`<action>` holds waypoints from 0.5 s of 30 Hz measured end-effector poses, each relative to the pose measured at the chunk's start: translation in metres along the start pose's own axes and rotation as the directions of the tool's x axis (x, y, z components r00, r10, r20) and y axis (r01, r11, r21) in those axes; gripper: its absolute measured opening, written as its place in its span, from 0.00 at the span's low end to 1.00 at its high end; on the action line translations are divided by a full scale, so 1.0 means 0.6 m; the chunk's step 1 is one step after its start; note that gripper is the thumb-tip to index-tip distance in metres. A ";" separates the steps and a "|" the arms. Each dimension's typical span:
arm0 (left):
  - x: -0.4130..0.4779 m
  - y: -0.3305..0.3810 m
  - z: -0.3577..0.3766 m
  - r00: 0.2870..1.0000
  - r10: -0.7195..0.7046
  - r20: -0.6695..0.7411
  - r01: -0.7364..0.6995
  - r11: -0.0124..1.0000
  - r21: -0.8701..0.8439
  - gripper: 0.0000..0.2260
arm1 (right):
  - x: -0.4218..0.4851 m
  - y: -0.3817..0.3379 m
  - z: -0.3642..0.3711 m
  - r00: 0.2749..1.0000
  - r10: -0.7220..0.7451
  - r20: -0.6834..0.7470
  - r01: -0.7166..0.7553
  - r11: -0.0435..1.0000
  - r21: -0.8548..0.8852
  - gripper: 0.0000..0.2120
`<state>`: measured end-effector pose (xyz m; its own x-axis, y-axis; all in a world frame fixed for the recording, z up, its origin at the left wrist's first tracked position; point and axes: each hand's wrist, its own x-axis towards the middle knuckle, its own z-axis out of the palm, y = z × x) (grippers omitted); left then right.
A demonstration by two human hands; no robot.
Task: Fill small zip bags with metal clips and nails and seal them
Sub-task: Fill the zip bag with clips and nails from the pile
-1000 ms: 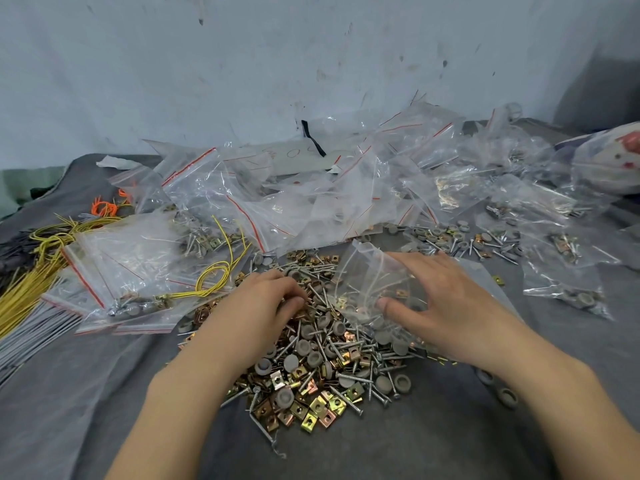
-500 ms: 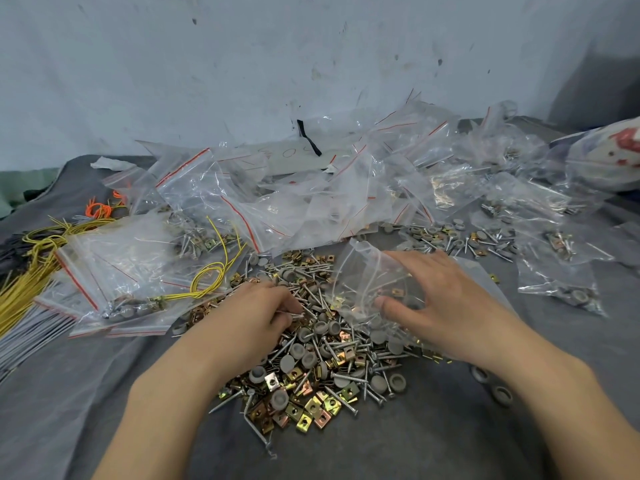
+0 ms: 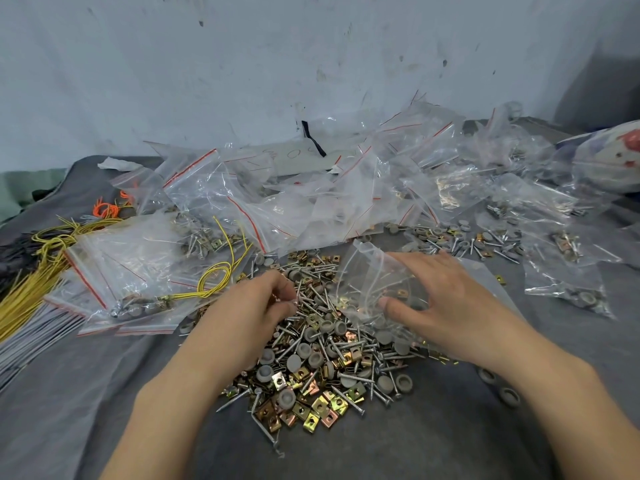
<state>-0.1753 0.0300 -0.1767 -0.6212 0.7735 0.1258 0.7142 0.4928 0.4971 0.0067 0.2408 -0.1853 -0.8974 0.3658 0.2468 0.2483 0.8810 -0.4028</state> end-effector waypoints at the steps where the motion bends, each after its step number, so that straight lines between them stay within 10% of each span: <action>1: 0.000 -0.001 0.000 1.000 0.010 0.003 -0.010 1.000 -0.003 0.06 | 0.000 -0.001 0.000 1.000 -0.002 -0.003 0.003 1.000 0.004 0.34; 8: 0.009 0.005 -0.001 0.993 -0.003 -0.120 -0.024 0.975 -0.222 0.06 | 0.001 -0.005 -0.002 1.000 -0.001 0.000 0.001 1.000 0.017 0.34; 15: 0.006 0.016 -0.002 0.998 -0.025 0.060 0.054 0.833 -0.551 0.07 | 0.001 -0.007 -0.004 1.000 -0.004 -0.002 0.005 1.000 0.019 0.34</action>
<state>-0.1712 0.0373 -0.1704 -0.6182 0.7836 0.0619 0.3841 0.2325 0.8935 0.0058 0.2381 -0.1815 -0.8976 0.3625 0.2507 0.2374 0.8768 -0.4181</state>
